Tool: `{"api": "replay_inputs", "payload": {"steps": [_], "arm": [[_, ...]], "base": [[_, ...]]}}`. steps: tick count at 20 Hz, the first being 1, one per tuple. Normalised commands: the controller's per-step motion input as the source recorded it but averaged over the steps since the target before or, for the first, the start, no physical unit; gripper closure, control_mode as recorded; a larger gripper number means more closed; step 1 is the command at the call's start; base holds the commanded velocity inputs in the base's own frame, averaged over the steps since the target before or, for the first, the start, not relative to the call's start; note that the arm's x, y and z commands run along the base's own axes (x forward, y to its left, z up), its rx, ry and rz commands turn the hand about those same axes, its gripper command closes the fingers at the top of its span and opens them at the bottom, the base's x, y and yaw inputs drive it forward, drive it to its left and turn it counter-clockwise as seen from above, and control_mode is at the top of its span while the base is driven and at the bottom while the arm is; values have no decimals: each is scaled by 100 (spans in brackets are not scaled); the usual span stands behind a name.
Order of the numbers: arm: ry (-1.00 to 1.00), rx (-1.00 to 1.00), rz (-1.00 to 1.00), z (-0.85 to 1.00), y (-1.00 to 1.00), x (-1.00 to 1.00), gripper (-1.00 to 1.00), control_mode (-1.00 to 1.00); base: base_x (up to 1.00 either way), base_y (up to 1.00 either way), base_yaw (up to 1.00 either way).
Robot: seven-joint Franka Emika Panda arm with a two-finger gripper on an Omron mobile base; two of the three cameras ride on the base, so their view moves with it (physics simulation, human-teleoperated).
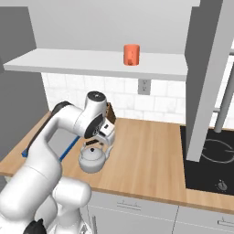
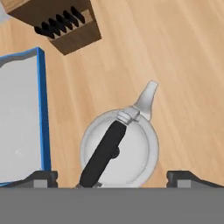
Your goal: Pick the kettle from the counter and place it on the tray. Then pick the mug from the cabinet and place it on the tray. Then close the cabinet doors.
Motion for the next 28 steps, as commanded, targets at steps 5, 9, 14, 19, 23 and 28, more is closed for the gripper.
{"api": "replay_inputs", "payload": {"steps": [5, 9, 14, 19, 23, 28], "arm": [[15, 0, 0, -28, 27, 33, -100, -100], [10, 0, -1, -29, 10, 15, -100, -100], [7, 0, -1, -22, 0, 1, 100, -100], [1, 1, 0, -9, -1, 0, 100, -100], [-4, 0, 0, 37, 11, -49, 100, -100], [-6, -3, 0, 76, 57, -37, 100, -100]], "base": [[0, 0, 0], [0, 0, 0], [0, 0, 0], [0, 0, 0], [0, 0, 0], [0, 0, 0]]}}
